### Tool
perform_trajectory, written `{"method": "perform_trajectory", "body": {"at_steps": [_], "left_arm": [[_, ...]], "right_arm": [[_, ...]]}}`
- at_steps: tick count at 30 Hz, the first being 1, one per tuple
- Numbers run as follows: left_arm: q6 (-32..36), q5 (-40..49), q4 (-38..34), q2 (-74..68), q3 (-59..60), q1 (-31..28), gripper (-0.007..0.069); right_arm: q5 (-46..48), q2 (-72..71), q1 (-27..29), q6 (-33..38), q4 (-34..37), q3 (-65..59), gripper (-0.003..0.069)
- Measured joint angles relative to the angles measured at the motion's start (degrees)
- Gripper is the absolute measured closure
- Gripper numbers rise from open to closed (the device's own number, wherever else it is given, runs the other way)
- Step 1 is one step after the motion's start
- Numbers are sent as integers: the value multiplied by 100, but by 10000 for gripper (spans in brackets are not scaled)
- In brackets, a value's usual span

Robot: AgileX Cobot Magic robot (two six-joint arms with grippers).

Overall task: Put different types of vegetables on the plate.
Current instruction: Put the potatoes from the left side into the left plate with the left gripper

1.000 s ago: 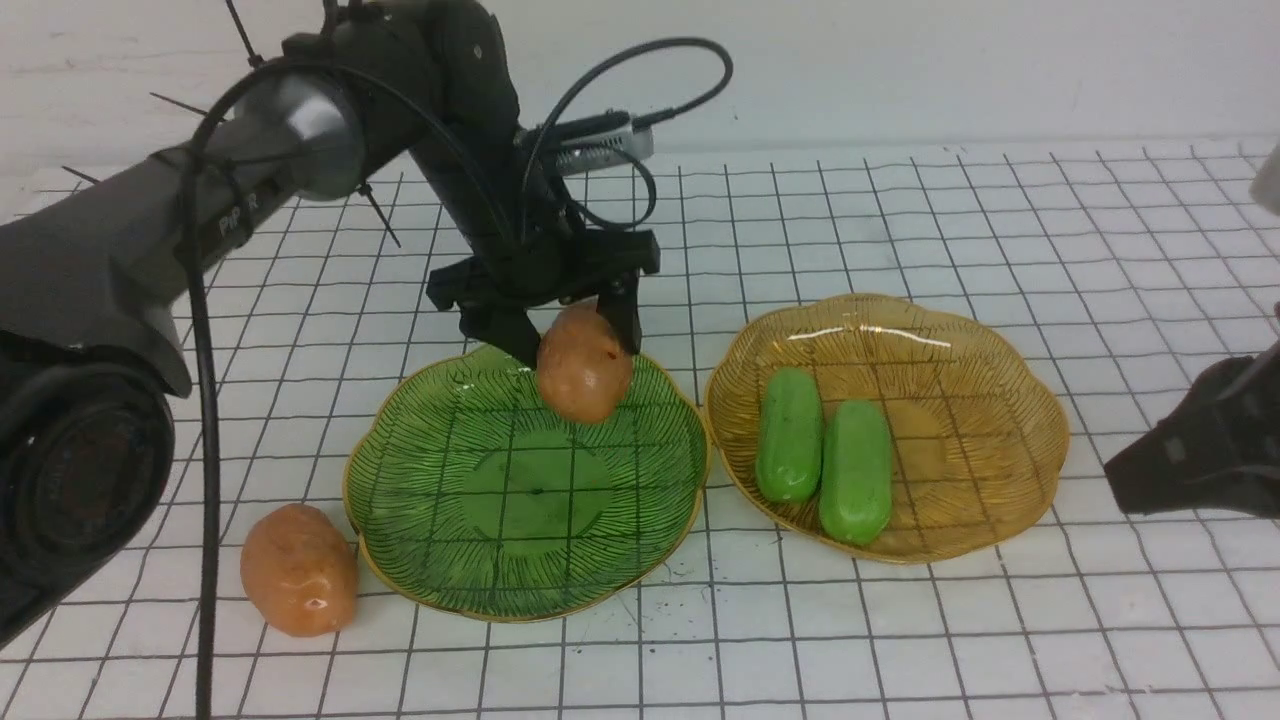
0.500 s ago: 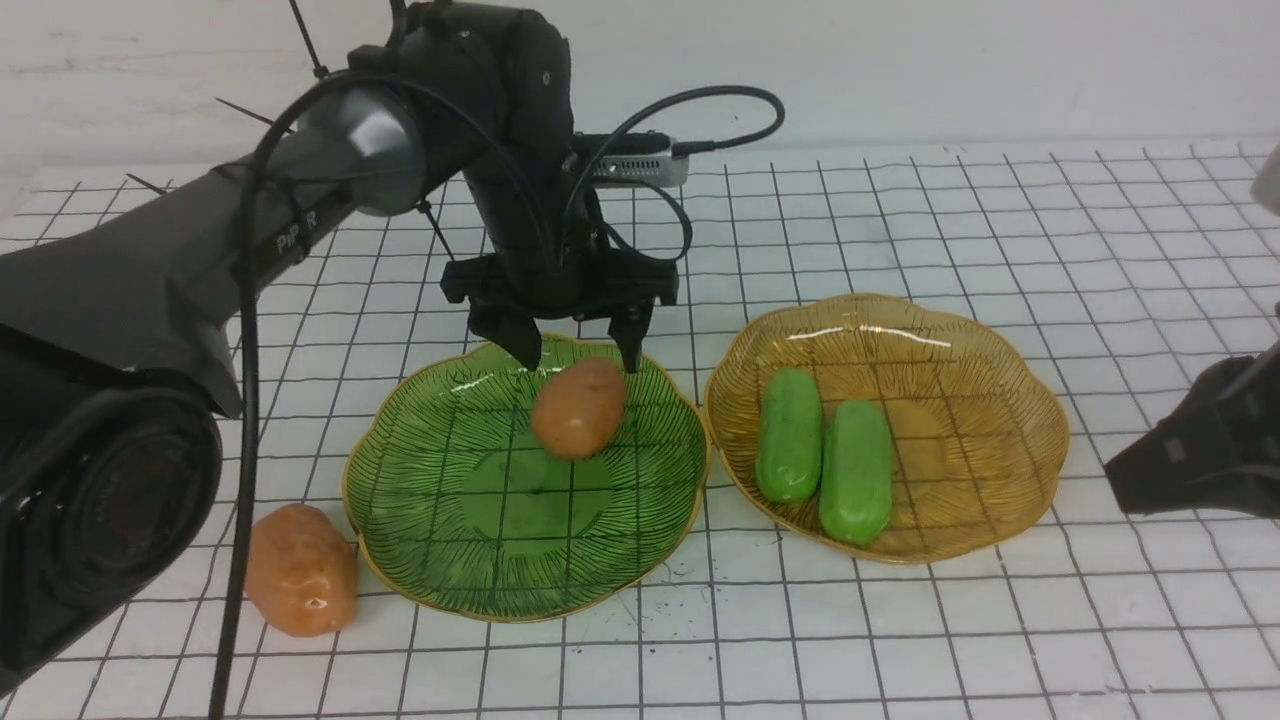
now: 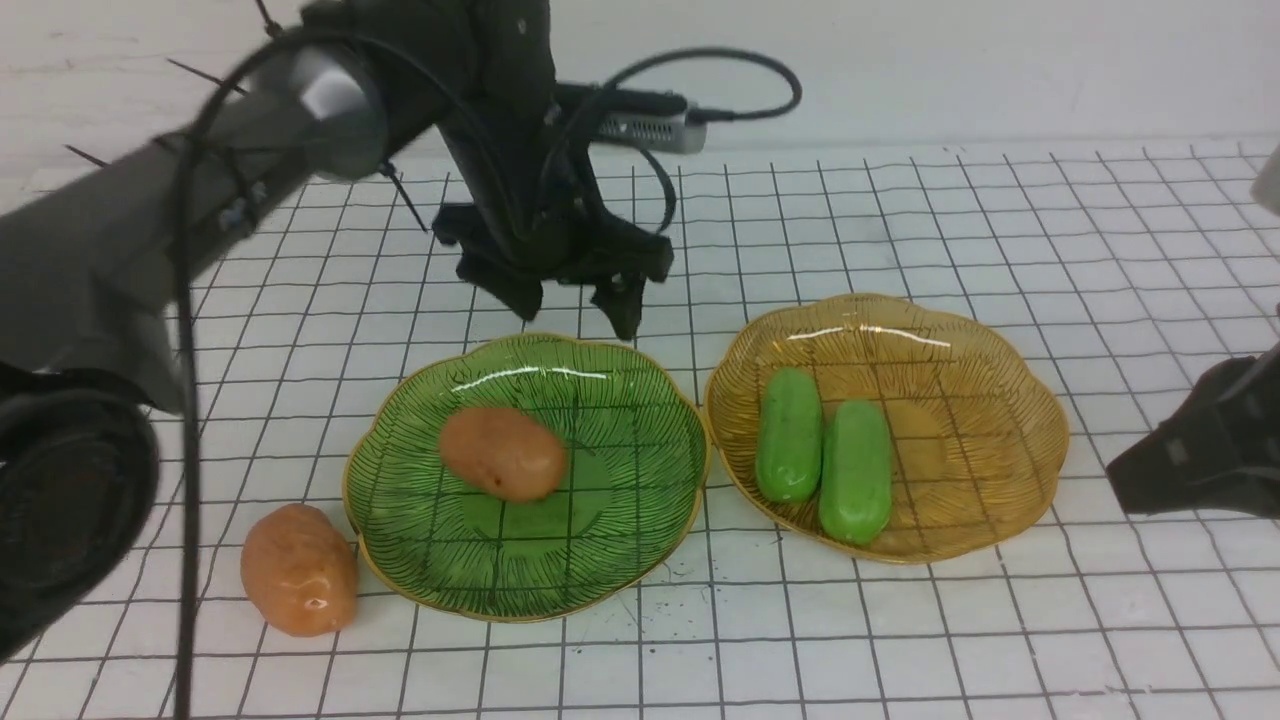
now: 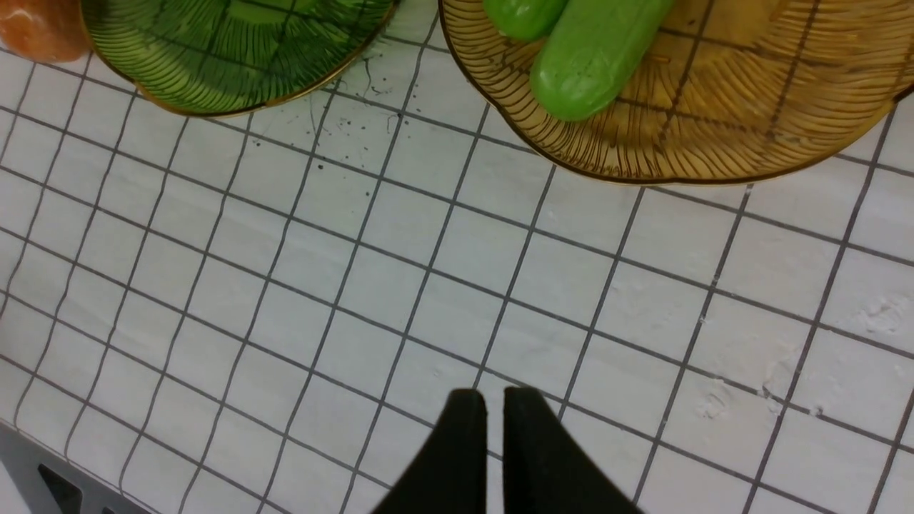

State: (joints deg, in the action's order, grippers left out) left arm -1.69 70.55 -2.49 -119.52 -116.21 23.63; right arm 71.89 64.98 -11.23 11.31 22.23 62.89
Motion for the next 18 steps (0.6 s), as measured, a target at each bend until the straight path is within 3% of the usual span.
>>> {"method": "perform_trajectory", "body": {"at_steps": [8, 12, 13, 15, 16, 17, 18], "left_arm": [[169, 21, 551, 950, 214, 0, 41], [-171, 21, 1439, 1627, 1161, -15, 92], [-272, 21, 1647, 1780, 1543, -46, 127], [-454, 21, 1820, 2125, 2445, -315, 287], [-475, 21, 1821, 2144, 2513, -348, 302], [-651, 21, 1821, 2256, 2989, -630, 413], [-786, 21, 1808, 2300, 3241, -828, 478]], "right_arm": [[0, 0, 0, 68, 0, 0, 633], [0, 0, 0, 132, -5, 0, 633], [0, 0, 0, 137, -5, 0, 633], [0, 0, 0, 143, -5, 0, 633], [0, 0, 0, 143, -5, 0, 633], [0, 0, 0, 144, -5, 0, 633], [0, 0, 0, 144, -5, 0, 633]]}}
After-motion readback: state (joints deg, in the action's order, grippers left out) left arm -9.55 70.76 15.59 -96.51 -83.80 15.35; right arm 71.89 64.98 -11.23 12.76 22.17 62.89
